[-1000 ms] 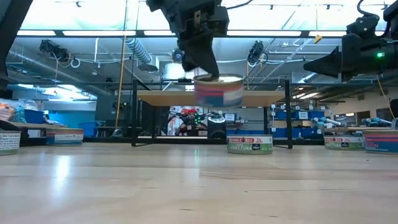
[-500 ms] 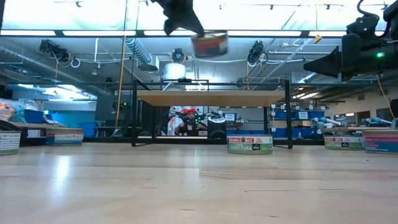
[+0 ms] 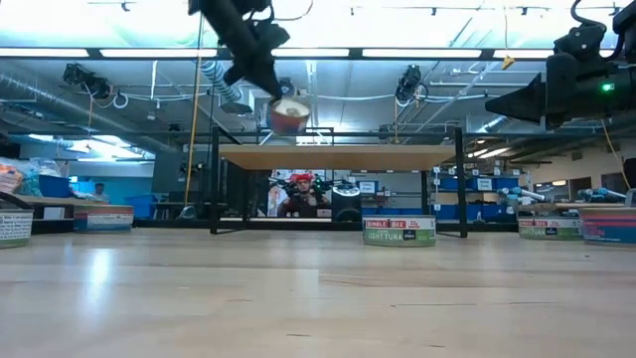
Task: Stack canned seafood by type on shelf
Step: Put the center blue tuna can on the shelf
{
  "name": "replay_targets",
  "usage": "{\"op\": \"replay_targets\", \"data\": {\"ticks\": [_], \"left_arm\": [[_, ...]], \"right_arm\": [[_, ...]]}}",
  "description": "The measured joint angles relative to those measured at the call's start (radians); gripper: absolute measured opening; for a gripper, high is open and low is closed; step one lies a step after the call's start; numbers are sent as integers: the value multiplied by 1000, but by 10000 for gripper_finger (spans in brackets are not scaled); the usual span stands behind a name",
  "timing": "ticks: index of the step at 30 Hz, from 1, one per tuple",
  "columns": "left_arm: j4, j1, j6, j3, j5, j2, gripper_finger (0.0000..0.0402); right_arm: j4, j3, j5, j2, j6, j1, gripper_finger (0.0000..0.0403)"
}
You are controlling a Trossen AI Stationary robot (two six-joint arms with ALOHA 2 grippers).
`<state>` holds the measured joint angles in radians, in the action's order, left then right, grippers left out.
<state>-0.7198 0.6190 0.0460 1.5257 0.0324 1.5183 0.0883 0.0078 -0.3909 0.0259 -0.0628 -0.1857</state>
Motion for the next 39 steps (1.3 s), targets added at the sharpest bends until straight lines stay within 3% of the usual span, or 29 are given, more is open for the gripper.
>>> {"op": "replay_targets", "data": {"ticks": [7, 18, 27, 39], "left_arm": [[110, 113, 15, -94, -73, 4, 0], [189, 173, 18, -191, -72, 7, 0], [204, 174, 4, -201, 24, 7, 0], [201, 173, -18, -201, 61, 7, 1]], "right_arm": [[0, 0, 0, 0, 0, 0, 62], [0, 0, 0, 0, 0, 0, 62], [0, 0, 0, 0, 0, 0, 62], [0, 0, 0, 0, 0, 0, 62]]}}
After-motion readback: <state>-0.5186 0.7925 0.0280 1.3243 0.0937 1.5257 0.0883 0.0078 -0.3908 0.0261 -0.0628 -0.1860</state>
